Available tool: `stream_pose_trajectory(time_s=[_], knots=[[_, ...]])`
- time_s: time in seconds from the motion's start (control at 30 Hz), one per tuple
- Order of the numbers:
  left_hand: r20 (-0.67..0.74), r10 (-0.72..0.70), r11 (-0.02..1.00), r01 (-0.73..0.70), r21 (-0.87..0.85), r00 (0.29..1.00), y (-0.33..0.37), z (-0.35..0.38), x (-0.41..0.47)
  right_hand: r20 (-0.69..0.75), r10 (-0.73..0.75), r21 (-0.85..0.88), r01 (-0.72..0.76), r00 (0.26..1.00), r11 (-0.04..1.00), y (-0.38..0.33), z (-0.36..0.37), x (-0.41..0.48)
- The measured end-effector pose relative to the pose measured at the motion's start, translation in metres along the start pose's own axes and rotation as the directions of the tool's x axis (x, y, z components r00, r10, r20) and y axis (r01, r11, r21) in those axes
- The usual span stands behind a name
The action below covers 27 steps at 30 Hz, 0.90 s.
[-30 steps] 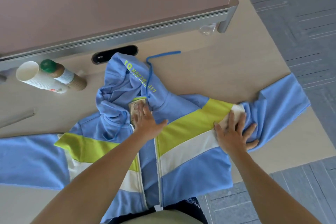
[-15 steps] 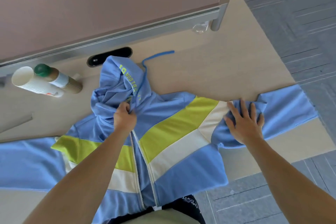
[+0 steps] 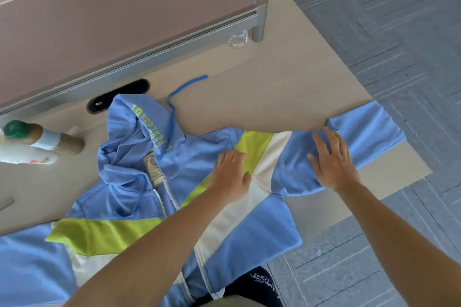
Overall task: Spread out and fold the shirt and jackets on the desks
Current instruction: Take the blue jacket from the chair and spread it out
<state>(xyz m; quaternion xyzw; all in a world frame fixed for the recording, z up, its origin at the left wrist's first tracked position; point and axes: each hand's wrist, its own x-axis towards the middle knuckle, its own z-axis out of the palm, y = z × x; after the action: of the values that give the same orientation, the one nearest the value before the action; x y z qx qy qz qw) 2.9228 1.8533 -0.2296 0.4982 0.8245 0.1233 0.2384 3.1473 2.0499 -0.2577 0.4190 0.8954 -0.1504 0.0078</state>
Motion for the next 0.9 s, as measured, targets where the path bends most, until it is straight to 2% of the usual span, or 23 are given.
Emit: stream_pose_trajectory(time_s=[0.07,0.17,0.23,0.33,0.43,0.57,0.7,0.8,0.9], knots=[[0.148,0.004,0.998,-0.014,0.065,0.989,0.02,0.011,0.019,0.034,0.036,-0.072,-0.034,0.999,0.997,0.034,-0.005,-0.004],[0.302,-0.131,0.977,0.07,0.203,0.944,0.036,0.021,0.041,0.119,0.195,-0.15,-0.177,0.974,0.973,0.064,-0.004,-0.008],[0.305,-0.185,0.958,0.103,0.266,0.934,0.039,0.022,0.048,0.125,0.317,-0.16,-0.296,0.94,0.942,0.067,0.003,-0.016],[0.294,-0.22,0.951,0.136,0.279,0.93,0.039,0.02,0.058,0.048,0.497,-0.066,-0.494,0.867,0.867,0.057,0.007,-0.036],[0.293,-0.228,0.946,0.14,0.291,0.928,0.04,0.017,0.065,0.005,0.598,-0.011,-0.598,0.802,0.802,0.041,0.014,-0.063],[0.295,-0.208,0.946,0.115,0.302,0.933,0.036,0.016,0.067,0.036,0.659,0.02,-0.66,0.751,0.751,0.022,0.014,-0.075],[0.297,-0.186,0.944,0.087,0.317,0.936,0.027,0.014,0.065,0.107,0.72,0.01,-0.725,0.686,0.689,0.051,-0.005,-0.046],[0.254,-0.157,0.958,0.085,0.273,0.954,0.02,0.019,0.063,0.17,0.678,-0.052,-0.68,0.716,0.731,0.081,-0.018,-0.021],[0.208,-0.139,0.961,0.082,0.263,0.968,0.019,0.024,0.063,0.165,0.612,-0.114,-0.601,0.774,0.791,0.092,-0.018,-0.01]])
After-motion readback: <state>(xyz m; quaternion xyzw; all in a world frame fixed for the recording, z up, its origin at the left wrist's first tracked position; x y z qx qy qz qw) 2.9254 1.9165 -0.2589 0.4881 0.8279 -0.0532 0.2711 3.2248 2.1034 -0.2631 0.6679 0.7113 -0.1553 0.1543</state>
